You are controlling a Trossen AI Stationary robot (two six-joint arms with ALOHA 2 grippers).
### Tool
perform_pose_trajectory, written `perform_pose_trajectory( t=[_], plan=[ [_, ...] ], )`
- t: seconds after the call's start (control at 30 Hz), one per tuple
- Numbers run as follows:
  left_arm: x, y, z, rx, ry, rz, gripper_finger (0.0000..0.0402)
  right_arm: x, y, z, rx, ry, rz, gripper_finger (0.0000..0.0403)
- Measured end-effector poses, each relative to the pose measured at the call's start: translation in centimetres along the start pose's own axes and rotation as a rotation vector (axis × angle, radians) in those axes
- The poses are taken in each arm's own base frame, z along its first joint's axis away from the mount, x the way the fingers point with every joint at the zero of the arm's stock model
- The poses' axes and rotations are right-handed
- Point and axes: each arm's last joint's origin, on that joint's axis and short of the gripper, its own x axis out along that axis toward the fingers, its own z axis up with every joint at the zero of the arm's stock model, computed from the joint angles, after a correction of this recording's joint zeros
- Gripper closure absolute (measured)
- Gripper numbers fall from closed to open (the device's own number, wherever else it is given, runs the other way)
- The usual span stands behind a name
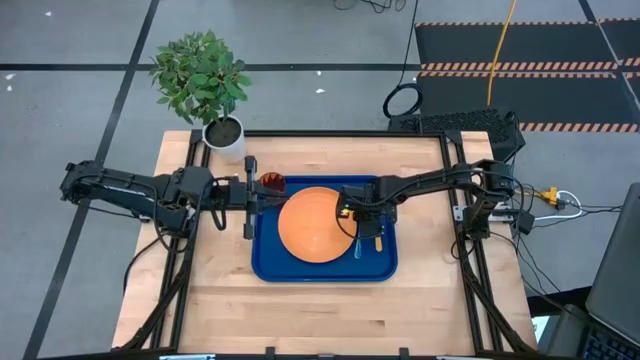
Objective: Pick and place plate/cup/fork/spoon on tray
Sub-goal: Put the fork on the serving tray to the right of the plate
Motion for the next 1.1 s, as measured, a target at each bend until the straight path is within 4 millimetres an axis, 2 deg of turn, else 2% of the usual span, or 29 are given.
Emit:
perform_pose_trajectory(
  t=[0.3, 1.1],
  plan=[
    [0.0, 0.0, 0.0, 0.000, 0.001, 0.000, 0.0382, 1.6, 1.3, 0.0, -0.016, 0.007, 0.005, 0.0358],
    [0.0, 0.0, 0.0, 0.002, 0.005, -0.001, 0.0382, 1.3, 0.9, 0.0, -0.053, 0.014, -0.040, 0.0358]
  ],
)
